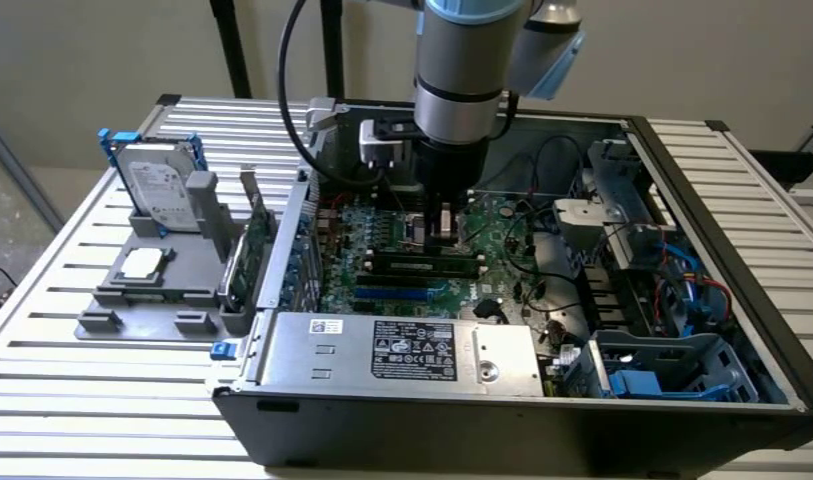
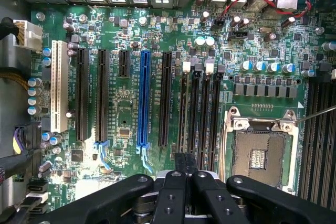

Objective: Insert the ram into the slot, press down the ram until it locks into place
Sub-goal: 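Press down the ram until it locks into place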

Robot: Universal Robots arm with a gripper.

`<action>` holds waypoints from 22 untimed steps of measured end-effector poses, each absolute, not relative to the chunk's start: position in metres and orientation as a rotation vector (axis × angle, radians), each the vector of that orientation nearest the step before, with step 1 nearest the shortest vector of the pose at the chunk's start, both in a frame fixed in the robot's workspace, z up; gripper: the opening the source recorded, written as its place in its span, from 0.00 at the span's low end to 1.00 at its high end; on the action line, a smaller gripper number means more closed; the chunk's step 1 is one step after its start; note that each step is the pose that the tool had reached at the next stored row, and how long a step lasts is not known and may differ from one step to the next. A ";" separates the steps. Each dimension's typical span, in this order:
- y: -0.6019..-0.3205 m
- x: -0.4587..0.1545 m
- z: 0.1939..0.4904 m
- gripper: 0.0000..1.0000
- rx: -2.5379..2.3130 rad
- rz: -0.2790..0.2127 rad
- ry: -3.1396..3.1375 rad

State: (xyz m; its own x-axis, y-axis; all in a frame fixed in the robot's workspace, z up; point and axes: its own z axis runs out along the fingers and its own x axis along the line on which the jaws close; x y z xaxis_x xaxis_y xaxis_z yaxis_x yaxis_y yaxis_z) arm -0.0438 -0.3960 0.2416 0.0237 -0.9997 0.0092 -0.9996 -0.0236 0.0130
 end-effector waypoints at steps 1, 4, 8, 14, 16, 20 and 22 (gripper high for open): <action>-0.396 -0.044 0.241 0.11 2.236 -0.004 -2.184; -0.396 -0.044 0.238 0.11 2.236 -0.004 -2.184; -0.395 -0.044 0.234 0.11 2.236 -0.004 -2.184; -0.395 -0.045 0.226 0.11 2.236 -0.003 -2.183; -0.395 -0.046 0.224 0.11 2.235 -0.003 -2.183; -0.394 -0.046 0.230 0.11 2.236 -0.007 -2.185; -0.394 -0.046 0.239 0.11 2.235 -0.007 -2.183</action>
State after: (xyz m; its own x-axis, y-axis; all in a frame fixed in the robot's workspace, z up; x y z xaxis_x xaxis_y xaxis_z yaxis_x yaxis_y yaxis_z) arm -0.0458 -0.3945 0.2393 0.0233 -0.9997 0.0090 -0.9996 -0.0232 0.0152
